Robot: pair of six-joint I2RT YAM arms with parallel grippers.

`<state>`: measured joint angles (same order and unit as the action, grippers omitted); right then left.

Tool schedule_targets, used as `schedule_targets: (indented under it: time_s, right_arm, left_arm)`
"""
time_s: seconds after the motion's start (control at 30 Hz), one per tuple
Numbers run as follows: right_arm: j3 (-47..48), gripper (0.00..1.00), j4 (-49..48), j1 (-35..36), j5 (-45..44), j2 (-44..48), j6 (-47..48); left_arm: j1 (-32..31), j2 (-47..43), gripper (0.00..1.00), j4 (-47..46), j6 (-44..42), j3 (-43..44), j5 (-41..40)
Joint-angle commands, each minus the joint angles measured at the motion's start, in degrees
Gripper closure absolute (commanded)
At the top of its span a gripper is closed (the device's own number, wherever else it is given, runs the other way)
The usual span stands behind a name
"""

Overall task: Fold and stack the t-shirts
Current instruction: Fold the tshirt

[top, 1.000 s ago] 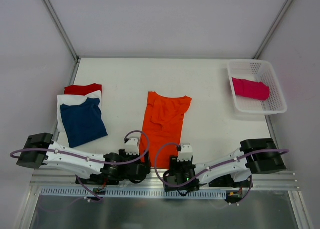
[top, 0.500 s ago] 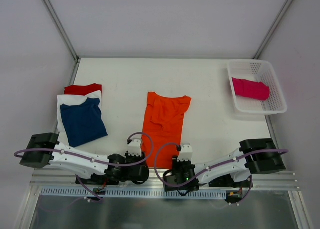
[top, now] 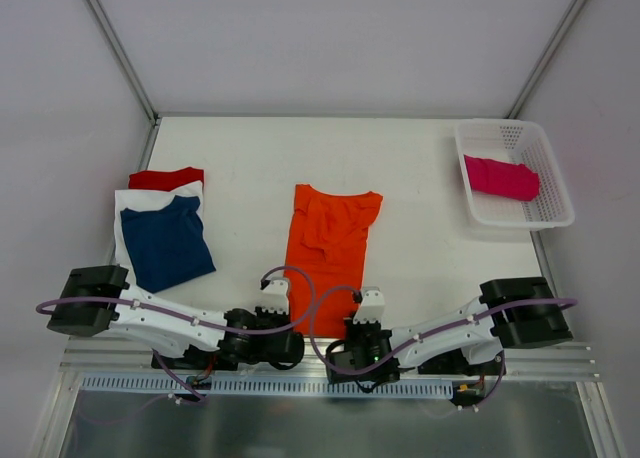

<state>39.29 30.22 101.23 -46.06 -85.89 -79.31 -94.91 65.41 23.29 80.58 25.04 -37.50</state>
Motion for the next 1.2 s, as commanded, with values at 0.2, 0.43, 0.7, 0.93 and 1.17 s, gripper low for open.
schedule_targets:
  time_s: [0.2,0.43,0.7,0.93,1.17]
  right_arm:
    - [7.79,1.0,13.79,2.56,1.33,-2.53,-4.18]
    - [11.25,1.0,24.69,9.59,3.0,-2.53,-13.31]
    - [17.05,1.0,38.33,10.31,-3.06,-2.44,-16.67]
    - [16.08,1.0,38.42,6.97,-6.67,-0.78,-13.86]
    - [16.61,1.0,40.09,2.67,-10.44,0.72,-10.61]
  left_arm:
    - [-2.38,6.65,1.0,1.67,-2.44,5.36,4.53]
    - [-8.87,10.44,1.0,3.16,2.65,8.44,5.33]
    - [-8.8,9.48,1.0,13.35,2.31,15.21,-3.45]
    - [-5.29,6.4,1.0,16.35,-0.76,16.01,-8.03]
    - [-1.33,4.03,1.0,17.05,-5.68,17.06,-11.02]
